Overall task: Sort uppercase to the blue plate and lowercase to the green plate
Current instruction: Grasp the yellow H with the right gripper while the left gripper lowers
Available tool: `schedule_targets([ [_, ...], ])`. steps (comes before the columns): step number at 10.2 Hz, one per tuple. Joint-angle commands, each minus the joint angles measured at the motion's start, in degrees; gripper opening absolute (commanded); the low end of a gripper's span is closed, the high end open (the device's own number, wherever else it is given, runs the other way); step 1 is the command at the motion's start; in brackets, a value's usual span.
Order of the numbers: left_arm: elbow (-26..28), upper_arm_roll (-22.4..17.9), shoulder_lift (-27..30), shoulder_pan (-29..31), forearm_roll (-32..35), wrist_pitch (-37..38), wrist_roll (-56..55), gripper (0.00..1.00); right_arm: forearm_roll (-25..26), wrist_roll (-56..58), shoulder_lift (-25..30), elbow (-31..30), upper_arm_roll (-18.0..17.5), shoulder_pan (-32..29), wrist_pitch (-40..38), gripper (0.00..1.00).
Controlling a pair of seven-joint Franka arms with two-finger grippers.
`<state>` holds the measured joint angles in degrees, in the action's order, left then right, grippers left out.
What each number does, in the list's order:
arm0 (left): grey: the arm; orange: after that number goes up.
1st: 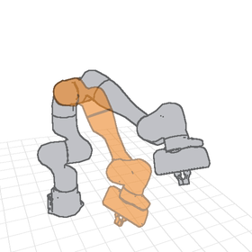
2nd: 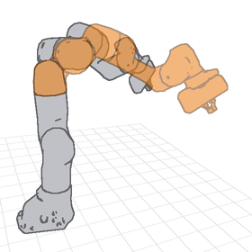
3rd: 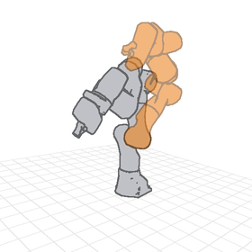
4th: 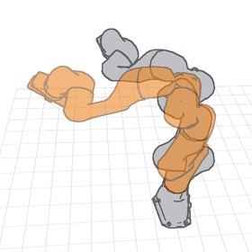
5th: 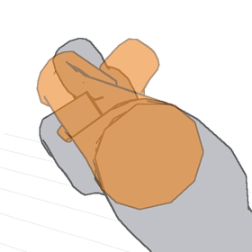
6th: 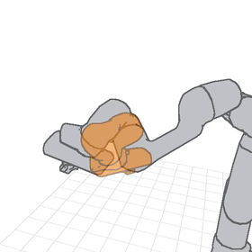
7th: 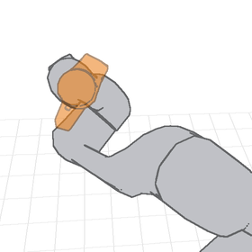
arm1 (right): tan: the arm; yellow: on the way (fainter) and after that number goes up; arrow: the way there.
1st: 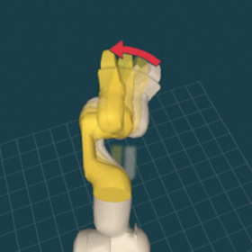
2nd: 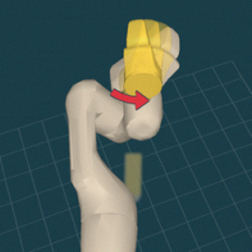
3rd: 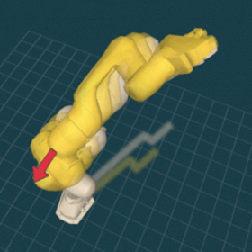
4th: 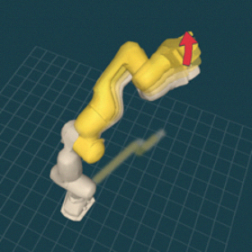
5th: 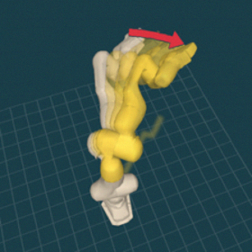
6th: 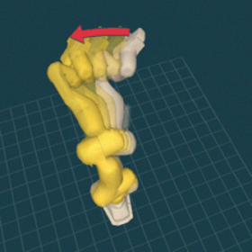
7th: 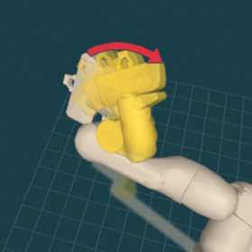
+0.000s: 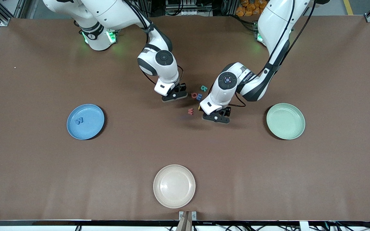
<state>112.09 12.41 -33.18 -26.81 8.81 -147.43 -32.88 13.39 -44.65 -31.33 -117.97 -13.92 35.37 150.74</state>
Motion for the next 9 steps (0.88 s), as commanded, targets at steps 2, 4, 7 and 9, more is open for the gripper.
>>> schedule_targets([
  [2, -0.2, -0.2, -1.2, -0.8, 2.4, -1.0, -3.7, 1.00, 4.4, -1.9, -0.2, -0.8, -0.1, 0.0, 0.7, 0.16],
  [4, 0.5, -0.3, -1.5, -1.2, 3.6, -1.0, -4.3, 1.00, 4.4, -3.2, 2.2, -1.0, -0.1, -1.5, -0.8, 0.00],
  [7, 1.5, -0.2, -1.5, -1.1, 5.6, -1.0, -4.3, 1.00, 3.2, 1.2, 9.2, -1.6, -0.5, -10.1, -6.7, 0.00],
  [9, 1.4, -0.2, -1.5, -1.1, 5.8, -1.0, -4.5, 0.98, -2.5, 11.3, 12.6, -1.6, -0.5, -17.6, -10.4, 0.00],
])
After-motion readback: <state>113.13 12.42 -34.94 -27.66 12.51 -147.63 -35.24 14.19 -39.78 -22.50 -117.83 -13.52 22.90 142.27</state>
